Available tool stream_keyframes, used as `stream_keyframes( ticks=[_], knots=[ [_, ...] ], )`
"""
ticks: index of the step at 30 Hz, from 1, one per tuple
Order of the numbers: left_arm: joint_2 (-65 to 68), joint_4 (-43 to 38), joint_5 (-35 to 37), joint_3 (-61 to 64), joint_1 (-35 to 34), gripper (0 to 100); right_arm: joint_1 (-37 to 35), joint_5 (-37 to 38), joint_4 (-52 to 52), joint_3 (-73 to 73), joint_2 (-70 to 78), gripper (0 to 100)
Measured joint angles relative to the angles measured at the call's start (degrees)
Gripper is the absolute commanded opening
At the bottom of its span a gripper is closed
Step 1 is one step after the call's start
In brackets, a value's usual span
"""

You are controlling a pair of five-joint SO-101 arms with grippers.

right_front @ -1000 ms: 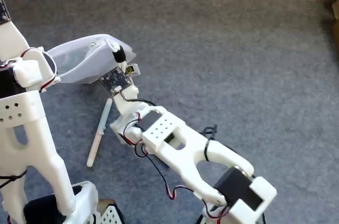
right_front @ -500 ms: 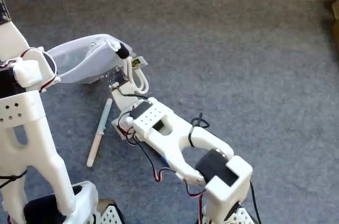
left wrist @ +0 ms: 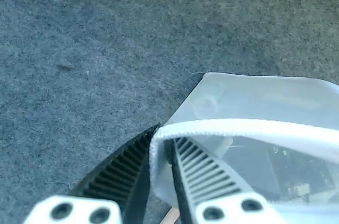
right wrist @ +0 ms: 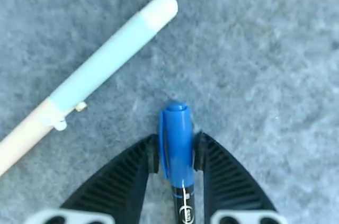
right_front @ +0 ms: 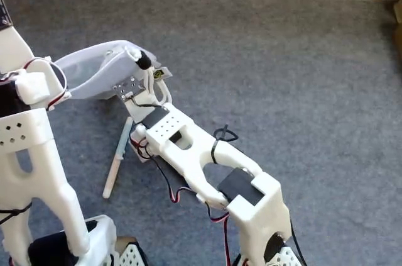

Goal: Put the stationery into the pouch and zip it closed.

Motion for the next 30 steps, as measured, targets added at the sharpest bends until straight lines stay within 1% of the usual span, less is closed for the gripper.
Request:
stream_keyframes(
  ticks=[3,8,9,18,26,30],
  knots=[
    [0.0,0.0,0.0,0.0,0.0,1,0.0,0.0,0.7,-0.1,0.0,11.1],
    [0.0,0.0,0.0,0.0,0.0,1,0.3,2.6,1.9,-0.1,0.0,1.4],
    [0.0,0.0,0.0,0.0,0.0,1,0.4,2.7,1.9,-0.1,0.0,0.8],
    [0.0,0.0,0.0,0.0,0.0,1,0.4,3.0,2.5,-0.1,0.0,0.7],
    [0.0,0.0,0.0,0.0,0.0,1,0.3,3.2,10.1,-2.3,-0.6,0.7],
    [0.0,0.0,0.0,0.0,0.0,1,0.3,3.5,12.6,-2.3,-4.4,0.7]
  ],
)
